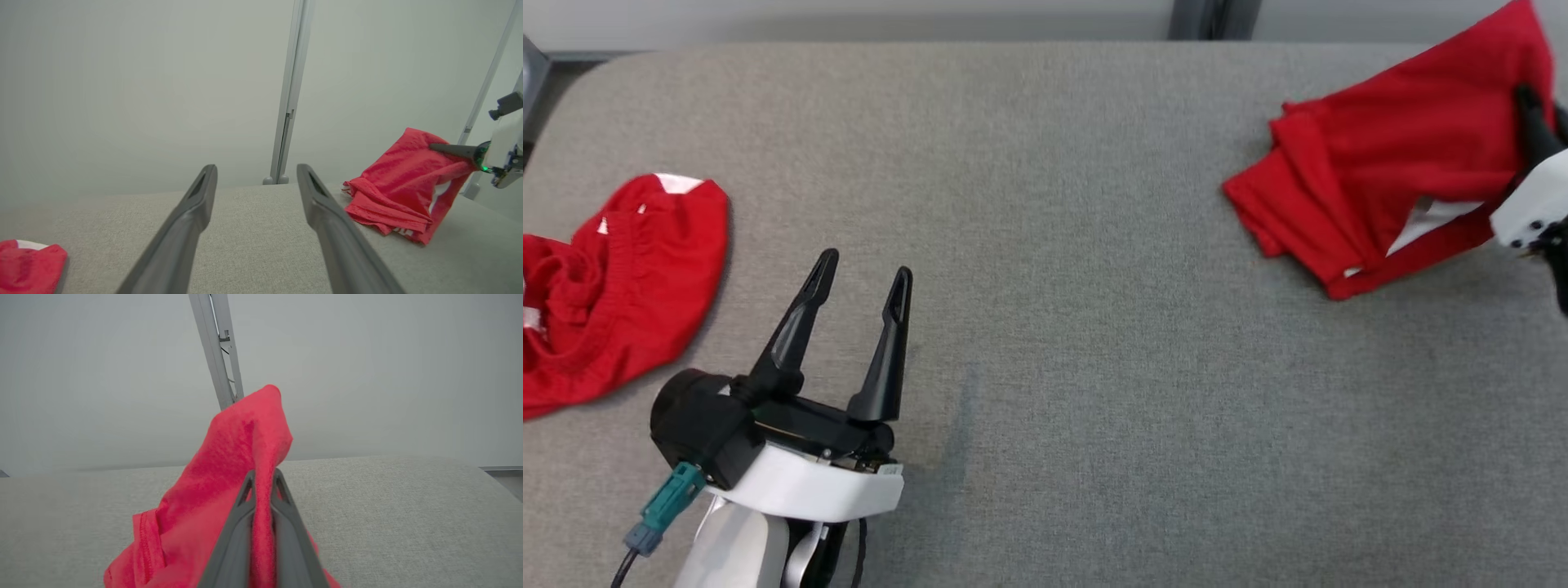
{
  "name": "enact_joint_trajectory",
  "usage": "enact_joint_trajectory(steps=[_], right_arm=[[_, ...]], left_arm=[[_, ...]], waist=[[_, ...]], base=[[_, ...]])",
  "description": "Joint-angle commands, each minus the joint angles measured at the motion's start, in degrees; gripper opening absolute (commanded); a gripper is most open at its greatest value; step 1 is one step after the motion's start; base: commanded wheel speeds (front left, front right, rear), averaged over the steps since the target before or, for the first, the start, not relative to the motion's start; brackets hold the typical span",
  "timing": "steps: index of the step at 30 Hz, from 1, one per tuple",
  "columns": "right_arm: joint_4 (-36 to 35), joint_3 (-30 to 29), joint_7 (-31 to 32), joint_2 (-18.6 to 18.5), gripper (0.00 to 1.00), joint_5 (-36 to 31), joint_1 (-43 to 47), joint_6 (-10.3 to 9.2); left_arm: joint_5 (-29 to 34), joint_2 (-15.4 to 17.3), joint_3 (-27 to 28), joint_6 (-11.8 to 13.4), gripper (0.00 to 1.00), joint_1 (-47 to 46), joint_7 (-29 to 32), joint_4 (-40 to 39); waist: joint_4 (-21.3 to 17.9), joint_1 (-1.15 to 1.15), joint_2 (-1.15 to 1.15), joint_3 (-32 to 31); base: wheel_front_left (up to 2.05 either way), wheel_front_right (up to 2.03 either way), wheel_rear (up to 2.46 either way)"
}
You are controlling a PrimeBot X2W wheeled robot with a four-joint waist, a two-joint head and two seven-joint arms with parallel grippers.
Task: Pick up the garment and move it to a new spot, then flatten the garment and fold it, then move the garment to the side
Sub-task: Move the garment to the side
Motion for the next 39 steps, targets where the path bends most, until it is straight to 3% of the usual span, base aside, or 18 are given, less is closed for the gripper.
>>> enact_joint_trajectory(steps=[1,10,21,22,23,24,30,35,39], right_arm=[[0.69,-0.72,-0.91,-0.84,0.00,-0.45,-1.39,0.01],[7.60,-7.89,-6.03,-5.60,0.00,-5.18,-8.44,0.01],[15.58,-12.87,-10.32,-6.69,0.00,-15.74,-14.12,0.01],[16.38,-13.83,-10.78,-6.80,0.30,-16.93,-14.33,0.00],[17.12,-14.72,-11.18,-6.78,0.78,-17.84,-14.63,0.01],[17.56,-15.65,-11.58,-6.75,1.00,-18.51,-14.79,0.01],[16.20,-18.61,-12.99,-5.51,1.00,-25.33,-12.39,0.01],[6.67,-19.98,-12.94,0.20,1.00,-27.66,-6.66,0.01],[-1.64,-17.34,-12.96,4.90,1.00,-25.98,-0.33,0.01]], left_arm=[[-0.28,0.64,-0.18,-0.06,1.00,-1.47,-0.04,-0.50],[-0.45,3.58,-2.76,-0.07,1.00,-5.21,-0.05,-6.89],[-0.89,5.06,-3.28,-0.07,1.00,-6.07,-0.05,-7.71],[-0.94,4.98,-3.26,-0.07,1.00,-6.00,-0.04,-7.31],[-0.90,4.90,-3.26,-0.07,1.00,-5.92,-0.05,-6.98],[-1.04,4.75,-3.29,-0.08,1.00,-5.85,-0.05,-6.56],[-1.38,3.44,-2.72,-0.08,1.00,-4.74,-0.05,-4.71],[-0.81,2.34,-0.28,-0.02,1.00,-1.93,-0.05,-2.90],[-0.20,1.82,2.49,0.59,1.00,1.49,-0.05,-1.50]], waist=[[-1.91,0.00,0.00,6.05],[-3.87,0.00,0.00,12.43],[-4.06,0.00,0.00,14.44],[-3.87,0.00,0.00,14.24],[-3.71,0.00,0.00,14.00],[-3.54,0.00,0.00,13.68],[-3.27,0.00,0.00,9.29],[-4.48,0.00,0.00,2.21],[-5.80,0.00,0.00,-3.68]], base=[[0.00,0.00,0.00],[0.00,0.00,0.00],[0.00,0.00,0.00],[0.00,0.00,0.00],[0.00,0.00,0.00],[0.00,0.00,0.00],[0.00,0.00,0.00],[0.00,0.00,0.00],[0.00,0.00,0.00]])
